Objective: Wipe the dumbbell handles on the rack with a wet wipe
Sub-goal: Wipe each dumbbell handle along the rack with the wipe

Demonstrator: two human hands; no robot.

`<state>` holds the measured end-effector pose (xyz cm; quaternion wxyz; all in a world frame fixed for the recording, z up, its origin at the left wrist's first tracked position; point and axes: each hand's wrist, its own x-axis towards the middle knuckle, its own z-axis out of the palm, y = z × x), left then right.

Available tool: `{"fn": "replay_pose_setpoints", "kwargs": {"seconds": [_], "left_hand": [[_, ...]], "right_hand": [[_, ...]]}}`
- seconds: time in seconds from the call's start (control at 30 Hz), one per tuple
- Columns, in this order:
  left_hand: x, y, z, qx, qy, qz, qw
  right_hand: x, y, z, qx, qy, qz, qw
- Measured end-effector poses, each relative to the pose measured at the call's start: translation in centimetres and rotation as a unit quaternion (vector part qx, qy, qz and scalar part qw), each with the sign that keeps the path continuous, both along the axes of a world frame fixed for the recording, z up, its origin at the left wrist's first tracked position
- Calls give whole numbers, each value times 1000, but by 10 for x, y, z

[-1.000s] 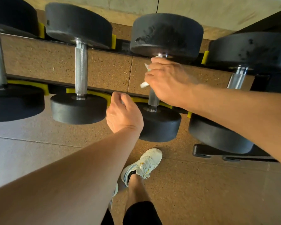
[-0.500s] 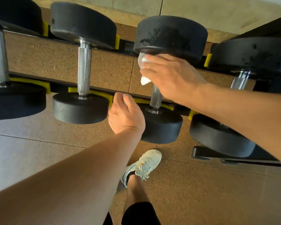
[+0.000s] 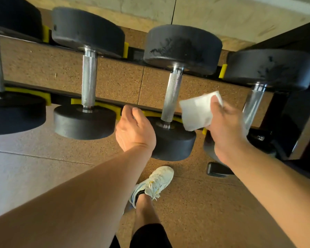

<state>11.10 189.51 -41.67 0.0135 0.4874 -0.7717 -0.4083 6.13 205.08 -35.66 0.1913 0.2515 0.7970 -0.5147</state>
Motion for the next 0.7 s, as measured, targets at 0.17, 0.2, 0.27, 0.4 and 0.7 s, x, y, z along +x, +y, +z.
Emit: {"fn": "replay_pose_setpoints", "kwargs": {"seconds": [0.17, 0.2, 0.27, 0.4, 0.7], "left_hand": [[-1, 1, 2, 1, -5, -1, 1000], [-1, 1, 1, 2, -7, -1, 1000], [-1, 0, 1, 2, -11, -1, 1000], [-2, 0, 4, -1, -23, -10, 1000], [-4, 0, 7, 2, -43, -17, 999]], "right_hand": [[-40, -55, -8, 2, -52, -168, 984], [-44, -70, -12, 27, -47, -105, 993], [-41, -90, -14, 155, -17, 45, 987], [-11, -76, -4, 325, -10, 290, 900], [-52, -20, 22, 216, -127, 251, 935]]}}
